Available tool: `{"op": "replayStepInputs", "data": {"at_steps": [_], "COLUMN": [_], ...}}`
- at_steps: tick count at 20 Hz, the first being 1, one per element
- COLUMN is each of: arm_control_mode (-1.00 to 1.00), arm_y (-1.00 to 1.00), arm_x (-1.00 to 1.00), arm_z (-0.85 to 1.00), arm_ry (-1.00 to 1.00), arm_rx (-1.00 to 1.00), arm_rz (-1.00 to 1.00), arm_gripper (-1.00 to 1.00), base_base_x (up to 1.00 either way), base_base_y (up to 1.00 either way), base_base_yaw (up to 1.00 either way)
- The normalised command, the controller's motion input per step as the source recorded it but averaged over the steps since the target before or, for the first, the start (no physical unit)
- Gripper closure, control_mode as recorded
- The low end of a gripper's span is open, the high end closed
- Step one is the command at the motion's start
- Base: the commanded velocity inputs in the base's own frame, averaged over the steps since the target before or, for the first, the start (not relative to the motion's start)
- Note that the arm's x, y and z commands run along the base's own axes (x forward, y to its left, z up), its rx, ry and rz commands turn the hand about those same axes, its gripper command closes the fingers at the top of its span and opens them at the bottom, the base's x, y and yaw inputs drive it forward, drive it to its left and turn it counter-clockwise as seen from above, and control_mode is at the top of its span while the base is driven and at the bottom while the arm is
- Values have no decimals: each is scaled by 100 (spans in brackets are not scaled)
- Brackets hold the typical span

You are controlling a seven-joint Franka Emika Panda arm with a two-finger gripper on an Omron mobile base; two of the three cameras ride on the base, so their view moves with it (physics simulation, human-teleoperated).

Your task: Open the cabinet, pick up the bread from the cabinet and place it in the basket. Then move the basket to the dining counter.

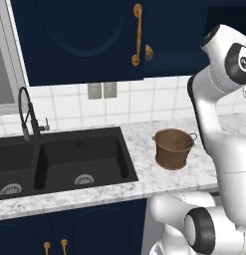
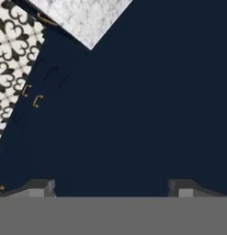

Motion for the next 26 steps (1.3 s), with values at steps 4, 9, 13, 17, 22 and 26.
{"op": "replayStepInputs", "data": {"at_steps": [4, 9, 13, 17, 22, 26], "arm_control_mode": [-100, -100, -100, -100, -100, -100], "arm_y": [-65, 53, 100, 100, 97, 44], "arm_x": [11, 0, 3, 38, 10, 11], "arm_z": [0, -12, -43, -80, -89, -20], "arm_ry": [1, 1, 6, 1, -2, -30], "arm_rx": [9, 1, 0, 12, 32, 40], "arm_rz": [11, 0, 1, 3, 6, 3], "arm_gripper": [-100, -100, -100, -100, -100, -100], "base_base_x": [0, 0, 0, 0, 0, 0], "base_base_y": [0, 0, 0, 0, 0, 0], "base_base_yaw": [0, 0, 0, 0, 0, 0]}}
